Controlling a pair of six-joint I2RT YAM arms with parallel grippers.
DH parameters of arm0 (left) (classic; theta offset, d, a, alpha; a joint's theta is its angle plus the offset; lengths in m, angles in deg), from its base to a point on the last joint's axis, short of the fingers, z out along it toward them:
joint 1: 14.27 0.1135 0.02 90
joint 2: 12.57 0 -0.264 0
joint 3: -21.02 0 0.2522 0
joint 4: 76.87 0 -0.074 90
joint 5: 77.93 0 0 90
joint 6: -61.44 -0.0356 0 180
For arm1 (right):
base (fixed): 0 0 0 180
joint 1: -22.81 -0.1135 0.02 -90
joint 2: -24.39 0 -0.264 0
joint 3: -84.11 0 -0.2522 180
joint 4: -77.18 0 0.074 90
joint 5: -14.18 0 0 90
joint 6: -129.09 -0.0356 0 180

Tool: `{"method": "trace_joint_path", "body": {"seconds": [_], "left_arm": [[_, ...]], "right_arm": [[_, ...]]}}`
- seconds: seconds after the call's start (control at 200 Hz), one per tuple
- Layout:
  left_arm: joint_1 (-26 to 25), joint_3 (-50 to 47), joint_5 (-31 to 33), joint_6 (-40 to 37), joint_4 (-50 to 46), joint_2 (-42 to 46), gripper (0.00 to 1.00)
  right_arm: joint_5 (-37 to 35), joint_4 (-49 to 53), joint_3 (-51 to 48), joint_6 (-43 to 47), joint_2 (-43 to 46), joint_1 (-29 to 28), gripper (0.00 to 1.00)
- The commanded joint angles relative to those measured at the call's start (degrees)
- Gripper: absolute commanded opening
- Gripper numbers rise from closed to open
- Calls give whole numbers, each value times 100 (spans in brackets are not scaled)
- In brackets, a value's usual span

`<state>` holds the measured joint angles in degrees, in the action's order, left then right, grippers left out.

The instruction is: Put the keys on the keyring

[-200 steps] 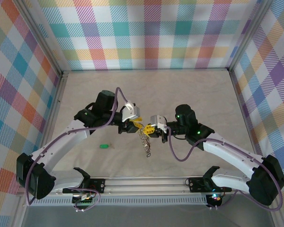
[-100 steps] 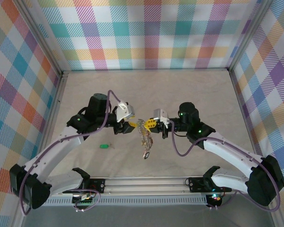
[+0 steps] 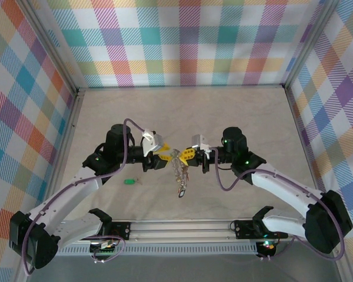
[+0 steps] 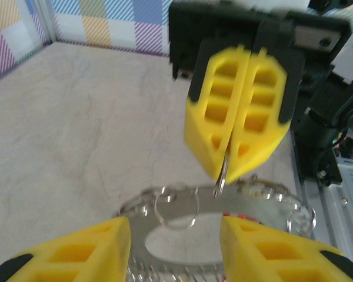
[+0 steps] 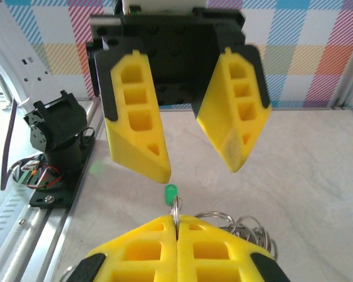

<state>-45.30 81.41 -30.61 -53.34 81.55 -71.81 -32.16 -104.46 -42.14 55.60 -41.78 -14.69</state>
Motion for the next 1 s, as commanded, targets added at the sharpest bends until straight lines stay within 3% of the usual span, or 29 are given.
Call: {"method": "trace_joint_path", "body": {"seconds": [0.0, 0.405, 0.575, 0.81, 0.995], "left_arm": [[-93, -40, -379, 157, 595, -47, 43], [-167, -116, -721, 83, 412, -147, 42], [-183, -16, -732, 122, 329, -365, 36], [-202, 181, -702, -71, 124, -505, 10], [-209, 267, -564, -388, -257, -380, 0]], "right_arm": [[407, -409, 221, -172, -47, 10, 0], [233, -497, 228, -210, -12, -3, 0], [336, -515, 348, -219, -120, -43, 0], [276, -530, 442, -132, -256, -118, 0], [192, 96, 543, 268, -200, -134, 0]]}}
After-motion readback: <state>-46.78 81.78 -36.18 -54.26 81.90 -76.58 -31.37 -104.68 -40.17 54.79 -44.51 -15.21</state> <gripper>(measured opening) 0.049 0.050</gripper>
